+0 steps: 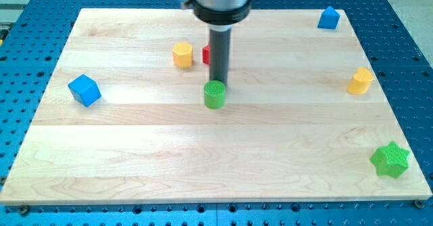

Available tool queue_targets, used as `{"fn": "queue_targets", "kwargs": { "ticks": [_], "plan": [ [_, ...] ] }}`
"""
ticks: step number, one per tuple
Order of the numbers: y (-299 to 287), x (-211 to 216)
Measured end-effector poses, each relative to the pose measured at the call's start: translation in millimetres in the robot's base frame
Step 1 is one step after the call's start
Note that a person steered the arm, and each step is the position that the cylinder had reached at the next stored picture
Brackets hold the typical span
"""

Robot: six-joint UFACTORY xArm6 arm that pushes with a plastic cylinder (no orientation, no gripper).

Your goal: Place the green circle parallel to the cube

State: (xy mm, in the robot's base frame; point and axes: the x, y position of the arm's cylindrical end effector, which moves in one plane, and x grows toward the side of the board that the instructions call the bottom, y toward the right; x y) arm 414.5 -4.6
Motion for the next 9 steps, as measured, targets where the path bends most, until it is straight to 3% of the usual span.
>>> {"fn": "queue_targets", "kwargs": {
  "ticks": [3,6,9],
  "plan": [
    [78.8,24.9],
    [-54.0,26.3],
    [-9.8,74.5]
  ]
}}
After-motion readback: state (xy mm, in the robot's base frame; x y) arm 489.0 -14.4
